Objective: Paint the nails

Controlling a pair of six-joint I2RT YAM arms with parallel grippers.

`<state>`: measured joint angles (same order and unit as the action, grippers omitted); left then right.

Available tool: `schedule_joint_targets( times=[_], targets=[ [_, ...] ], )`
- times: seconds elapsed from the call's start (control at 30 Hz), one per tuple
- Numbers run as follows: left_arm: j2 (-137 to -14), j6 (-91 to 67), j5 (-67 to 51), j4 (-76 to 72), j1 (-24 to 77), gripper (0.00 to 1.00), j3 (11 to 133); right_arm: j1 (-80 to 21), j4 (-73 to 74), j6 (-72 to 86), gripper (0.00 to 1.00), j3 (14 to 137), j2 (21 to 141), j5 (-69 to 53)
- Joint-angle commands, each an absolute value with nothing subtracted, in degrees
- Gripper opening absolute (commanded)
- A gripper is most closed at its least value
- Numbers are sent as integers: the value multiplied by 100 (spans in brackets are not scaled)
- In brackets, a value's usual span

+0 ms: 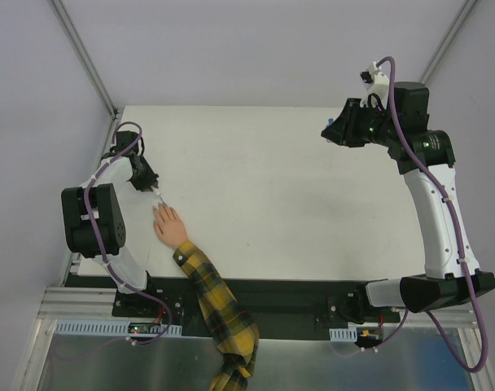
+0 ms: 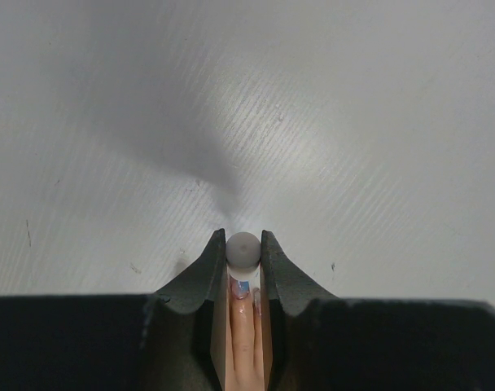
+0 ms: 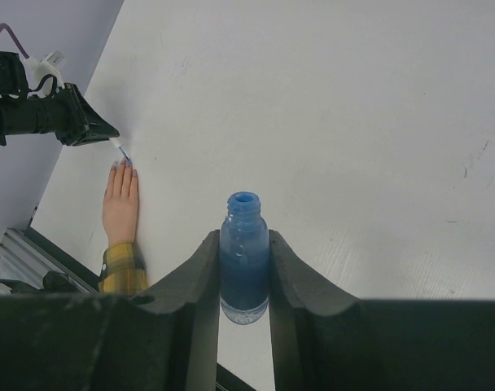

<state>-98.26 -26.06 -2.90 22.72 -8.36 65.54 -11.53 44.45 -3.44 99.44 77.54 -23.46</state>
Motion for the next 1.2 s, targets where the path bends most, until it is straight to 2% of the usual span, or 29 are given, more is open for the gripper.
schedule_joint_targets(
  times=[0.0,1.17],
  targets=[
    [-9862,-2487,-360,2294,-879,0,6715,-1108,4280,-255,1,10046,7734,-2505],
    [-9835,-2259,-598,2364,-923,0,6522,-1108,4236,-185,0,9967,7690,-2566]
  ],
)
